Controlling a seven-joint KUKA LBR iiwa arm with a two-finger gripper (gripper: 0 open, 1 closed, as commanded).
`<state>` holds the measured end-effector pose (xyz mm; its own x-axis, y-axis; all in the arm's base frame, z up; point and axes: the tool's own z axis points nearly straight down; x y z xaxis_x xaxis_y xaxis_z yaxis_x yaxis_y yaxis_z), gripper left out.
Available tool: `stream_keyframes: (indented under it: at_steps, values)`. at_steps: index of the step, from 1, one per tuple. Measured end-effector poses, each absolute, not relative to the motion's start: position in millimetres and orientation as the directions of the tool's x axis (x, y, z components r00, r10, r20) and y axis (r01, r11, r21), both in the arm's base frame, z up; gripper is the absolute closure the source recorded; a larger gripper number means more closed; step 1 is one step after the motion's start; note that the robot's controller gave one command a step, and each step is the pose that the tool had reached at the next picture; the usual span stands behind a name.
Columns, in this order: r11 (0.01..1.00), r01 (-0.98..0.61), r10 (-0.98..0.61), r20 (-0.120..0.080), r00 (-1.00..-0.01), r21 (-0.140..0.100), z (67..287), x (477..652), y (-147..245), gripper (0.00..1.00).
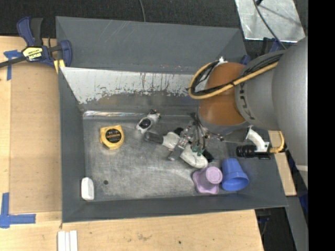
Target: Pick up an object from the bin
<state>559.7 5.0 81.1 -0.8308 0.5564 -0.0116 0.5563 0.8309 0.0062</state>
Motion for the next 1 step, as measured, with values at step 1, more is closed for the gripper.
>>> stream_keyframes:
  at_steps: [1]
  values:
    - [0.825, 0.565, 0.565, -0.003, -0.825, 0.001, 217.3, 559.9, -4.4, 1.0]
